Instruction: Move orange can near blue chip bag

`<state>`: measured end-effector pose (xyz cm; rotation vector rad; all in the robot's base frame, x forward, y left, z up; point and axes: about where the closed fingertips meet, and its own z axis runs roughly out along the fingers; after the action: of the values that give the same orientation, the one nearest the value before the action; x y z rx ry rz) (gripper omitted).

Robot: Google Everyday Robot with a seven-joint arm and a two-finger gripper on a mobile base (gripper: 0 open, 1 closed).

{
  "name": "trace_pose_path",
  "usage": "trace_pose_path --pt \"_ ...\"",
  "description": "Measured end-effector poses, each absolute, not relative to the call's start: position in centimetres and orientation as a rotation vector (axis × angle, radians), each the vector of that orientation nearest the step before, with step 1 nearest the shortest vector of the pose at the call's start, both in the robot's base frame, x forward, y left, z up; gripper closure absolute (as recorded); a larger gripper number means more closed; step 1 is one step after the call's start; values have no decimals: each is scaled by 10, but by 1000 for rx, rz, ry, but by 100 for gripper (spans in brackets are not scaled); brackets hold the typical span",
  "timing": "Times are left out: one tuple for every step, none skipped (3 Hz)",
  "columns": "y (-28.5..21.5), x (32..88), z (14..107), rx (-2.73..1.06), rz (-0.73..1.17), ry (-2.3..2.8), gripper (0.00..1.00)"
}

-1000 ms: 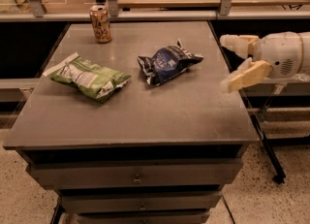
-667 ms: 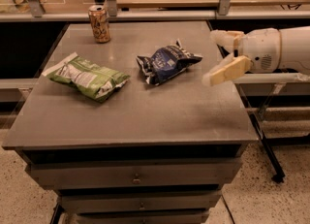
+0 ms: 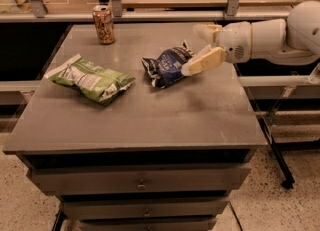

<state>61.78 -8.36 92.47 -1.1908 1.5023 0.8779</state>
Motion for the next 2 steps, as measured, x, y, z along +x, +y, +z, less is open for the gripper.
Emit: trace_pose_path --pt "-57 648 925 -1202 916 1478 0" --pt "-31 675 925 -1209 932 1474 0"
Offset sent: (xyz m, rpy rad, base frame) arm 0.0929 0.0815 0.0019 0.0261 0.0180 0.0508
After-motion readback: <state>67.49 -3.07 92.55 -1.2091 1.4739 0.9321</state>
